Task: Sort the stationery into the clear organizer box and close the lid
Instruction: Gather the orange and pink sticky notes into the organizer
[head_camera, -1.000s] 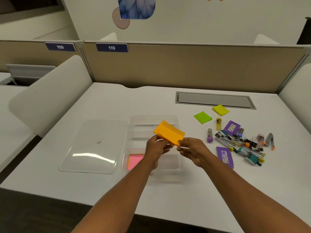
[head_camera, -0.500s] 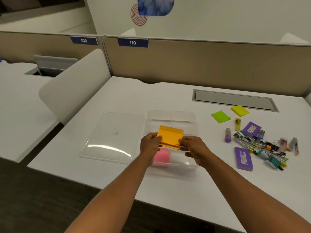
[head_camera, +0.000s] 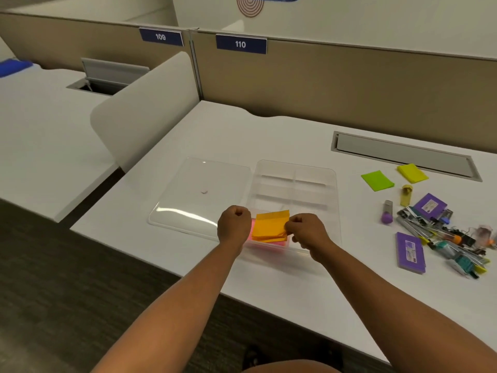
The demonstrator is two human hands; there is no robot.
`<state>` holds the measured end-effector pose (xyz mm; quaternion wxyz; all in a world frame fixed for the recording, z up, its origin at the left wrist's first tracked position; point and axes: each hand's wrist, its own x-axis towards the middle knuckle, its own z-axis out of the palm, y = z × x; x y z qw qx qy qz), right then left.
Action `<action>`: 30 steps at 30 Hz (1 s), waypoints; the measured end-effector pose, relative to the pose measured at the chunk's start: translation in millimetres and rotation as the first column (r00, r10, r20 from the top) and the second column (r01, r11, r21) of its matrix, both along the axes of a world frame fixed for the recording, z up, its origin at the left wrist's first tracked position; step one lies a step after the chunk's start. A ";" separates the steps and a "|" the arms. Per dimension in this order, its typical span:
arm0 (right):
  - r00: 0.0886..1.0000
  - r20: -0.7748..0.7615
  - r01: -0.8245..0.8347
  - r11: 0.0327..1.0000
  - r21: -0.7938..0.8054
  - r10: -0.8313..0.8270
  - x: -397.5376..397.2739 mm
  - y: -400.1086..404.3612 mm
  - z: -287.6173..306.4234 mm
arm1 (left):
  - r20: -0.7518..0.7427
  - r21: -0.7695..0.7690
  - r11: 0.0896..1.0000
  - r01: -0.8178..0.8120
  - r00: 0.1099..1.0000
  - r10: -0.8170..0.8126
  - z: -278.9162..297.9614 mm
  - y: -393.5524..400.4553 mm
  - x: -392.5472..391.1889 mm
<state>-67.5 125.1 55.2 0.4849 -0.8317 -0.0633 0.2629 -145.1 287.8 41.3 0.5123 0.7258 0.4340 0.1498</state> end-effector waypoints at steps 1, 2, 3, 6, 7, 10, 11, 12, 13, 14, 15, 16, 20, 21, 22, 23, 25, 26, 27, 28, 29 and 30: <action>1.000 0.018 -0.017 0.999 -0.030 0.018 -1.9 4.1 -1.9 | -0.002 -0.001 1.000 0.001 1.000 -0.001 -0.4 0.4 -0.5; 0.999 0.029 -0.036 0.998 -0.056 0.037 -3.5 8.1 -3.5 | -0.004 -0.005 1.000 0.003 1.000 -0.003 -0.5 0.6 -0.9; 0.998 0.037 -0.056 0.995 -0.081 0.059 -5.0 11.9 -4.8 | -0.005 -0.007 1.000 0.009 1.000 -0.009 -0.5 0.5 -1.1; 0.988 0.098 -0.097 0.979 -0.182 0.116 -6.8 19.0 -9.7 | -0.008 0.003 0.999 0.032 0.999 -0.032 -0.3 0.0 -0.7; 0.983 0.135 -0.093 0.972 -0.215 0.124 -6.6 20.2 -10.9 | -0.007 0.003 0.999 0.032 0.999 -0.032 -0.2 0.1 -0.4; 0.953 0.248 -0.093 0.950 -0.299 0.171 -6.3 21.9 -11.7 | -0.003 0.011 1.000 0.023 1.000 -0.023 -0.1 0.3 -0.4; 0.937 0.283 -0.100 0.935 -0.342 0.204 -6.5 22.0 -11.7 | -0.003 0.019 1.000 0.022 1.000 -0.021 0.0 0.2 -0.6; 0.918 0.321 -0.098 0.916 -0.388 0.234 -6.7 21.6 -11.8 | 0.000 0.030 0.999 0.022 1.000 -0.022 -0.1 -0.3 -0.2; 0.897 0.361 -0.082 0.899 -0.431 0.255 -6.9 20.4 -12.0 | 0.004 0.042 0.999 0.023 1.000 -0.023 -0.3 -0.9 0.3; 0.878 0.398 -0.059 0.884 -0.464 0.267 -7.2 18.4 -12.2 | 0.010 0.053 0.998 0.024 1.000 -0.024 -0.7 -1.4 1.0; 0.861 0.428 -0.037 0.874 -0.485 0.274 -7.0 15.9 -12.6 | 0.016 0.061 0.998 0.026 1.000 -0.027 -1.0 -2.1 2.0; 0.849 0.449 -0.023 0.869 -0.495 0.278 -6.5 13.4 -13.2 | 0.022 0.066 0.997 0.029 0.999 -0.030 -1.2 -3.0 3.2; 0.857 0.461 -0.009 0.903 -0.429 0.228 -1.5 6.1 -14.9 | 0.049 0.090 0.995 0.039 0.998 -0.044 -2.0 -7.7 9.5; 0.862 0.462 -0.008 0.918 -0.396 0.207 0.0 4.8 -14.6 | 0.058 0.095 0.995 0.043 0.997 -0.049 -1.5 -9.4 11.7; 0.866 0.464 -0.003 0.931 -0.365 0.185 2.3 2.5 -14.1 | 0.068 0.102 0.993 0.052 0.996 -0.059 -0.6 -12.1 15.5; 0.869 0.467 0.004 0.941 -0.337 0.164 4.8 -0.1 -13.2 | 0.077 0.107 0.992 0.064 0.994 -0.072 0.4 -15.1 19.6; 0.875 0.467 0.020 0.954 -0.299 0.128 10.2 -7.1 -10.9 | 0.097 0.103 0.990 0.094 0.990 -0.104 2.1 -22.7 28.1; 0.878 0.464 0.027 0.957 -0.289 0.116 13.6 -11.6 -9.7 | 0.105 0.096 0.989 0.113 0.987 -0.122 2.9 -27.6 33.0; 0.882 0.460 0.034 0.959 -0.282 0.104 17.3 -16.8 -8.7 | 0.115 0.088 0.988 0.131 0.983 -0.140 3.5 -32.9 38.2; 0.886 0.455 0.042 0.960 -0.276 0.092 21.4 -22.5 -7.8 | 0.124 0.079 0.986 0.146 0.980 -0.155 4.2 -38.7 44.0; 0.889 0.451 0.049 0.962 -0.270 0.081 25.0 -27.5 -7.0 | 0.133 0.073 0.985 0.159 0.977 -0.168 4.7 -43.8 49.2; 0.892 0.448 0.059 0.962 -0.265 0.068 29.4 -34.0 -6.0 | 0.141 0.069 0.982 0.175 0.973 -0.183 5.2 -49.9 55.6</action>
